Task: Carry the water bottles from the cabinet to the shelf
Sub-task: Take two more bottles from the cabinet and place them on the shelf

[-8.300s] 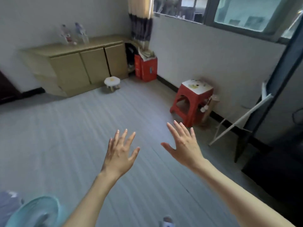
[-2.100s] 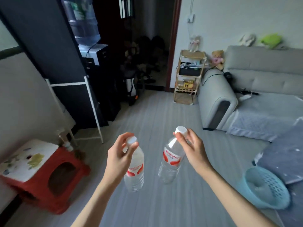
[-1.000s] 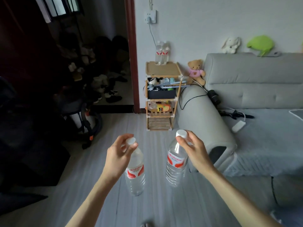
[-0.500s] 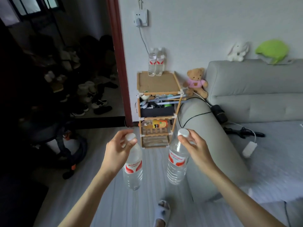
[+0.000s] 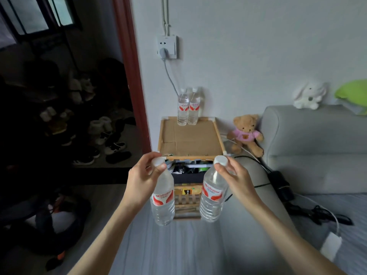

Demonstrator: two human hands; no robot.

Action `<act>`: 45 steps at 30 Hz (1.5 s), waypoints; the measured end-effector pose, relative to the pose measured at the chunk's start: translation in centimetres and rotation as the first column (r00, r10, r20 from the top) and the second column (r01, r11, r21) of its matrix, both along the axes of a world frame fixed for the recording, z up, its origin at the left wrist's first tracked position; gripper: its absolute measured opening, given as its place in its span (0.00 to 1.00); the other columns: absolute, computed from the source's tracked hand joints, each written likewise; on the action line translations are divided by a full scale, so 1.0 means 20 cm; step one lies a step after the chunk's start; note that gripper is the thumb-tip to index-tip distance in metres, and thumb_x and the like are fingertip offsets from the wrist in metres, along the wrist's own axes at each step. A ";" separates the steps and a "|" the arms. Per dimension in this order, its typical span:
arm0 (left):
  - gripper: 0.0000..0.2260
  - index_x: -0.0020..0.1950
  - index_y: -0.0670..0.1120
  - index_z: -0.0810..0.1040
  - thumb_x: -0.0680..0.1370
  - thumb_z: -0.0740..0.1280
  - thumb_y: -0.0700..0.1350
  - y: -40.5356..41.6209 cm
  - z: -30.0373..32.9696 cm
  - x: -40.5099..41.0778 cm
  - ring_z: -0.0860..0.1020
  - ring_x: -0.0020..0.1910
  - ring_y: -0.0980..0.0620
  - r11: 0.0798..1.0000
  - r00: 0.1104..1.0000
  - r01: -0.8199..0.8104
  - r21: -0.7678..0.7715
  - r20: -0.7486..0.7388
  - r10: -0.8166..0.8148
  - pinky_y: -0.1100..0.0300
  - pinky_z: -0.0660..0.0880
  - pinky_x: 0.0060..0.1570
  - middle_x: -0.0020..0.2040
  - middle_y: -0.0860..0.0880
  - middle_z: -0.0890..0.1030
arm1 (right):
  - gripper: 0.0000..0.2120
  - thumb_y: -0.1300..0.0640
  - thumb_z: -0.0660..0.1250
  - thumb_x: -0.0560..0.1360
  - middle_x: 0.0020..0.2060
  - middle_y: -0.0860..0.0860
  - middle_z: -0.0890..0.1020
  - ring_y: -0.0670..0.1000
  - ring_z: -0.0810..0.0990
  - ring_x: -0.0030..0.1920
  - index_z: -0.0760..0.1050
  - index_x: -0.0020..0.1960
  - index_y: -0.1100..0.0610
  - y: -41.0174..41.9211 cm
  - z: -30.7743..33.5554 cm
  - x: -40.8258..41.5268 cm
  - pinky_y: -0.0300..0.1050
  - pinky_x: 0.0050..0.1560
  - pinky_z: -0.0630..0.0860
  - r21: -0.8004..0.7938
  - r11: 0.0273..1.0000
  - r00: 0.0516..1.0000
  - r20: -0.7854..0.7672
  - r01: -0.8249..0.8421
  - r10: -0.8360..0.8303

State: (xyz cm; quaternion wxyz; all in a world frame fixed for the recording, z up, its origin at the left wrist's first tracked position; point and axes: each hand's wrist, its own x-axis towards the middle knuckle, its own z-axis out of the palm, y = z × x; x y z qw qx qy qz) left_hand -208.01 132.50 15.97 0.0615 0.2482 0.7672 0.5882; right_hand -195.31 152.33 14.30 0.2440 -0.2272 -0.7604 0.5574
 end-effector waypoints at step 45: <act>0.15 0.60 0.46 0.75 0.74 0.67 0.39 1.68 -0.16 -1.63 0.76 0.52 0.51 0.962 0.999 -0.023 -0.272 0.017 0.029 0.57 0.72 0.56 0.52 0.50 0.79 | 0.18 0.53 0.69 0.72 0.51 0.48 0.77 0.49 0.76 0.54 0.71 0.59 0.57 1.78 -0.21 -1.89 0.43 0.52 0.72 0.108 0.986 0.972 0.209 -0.128 0.103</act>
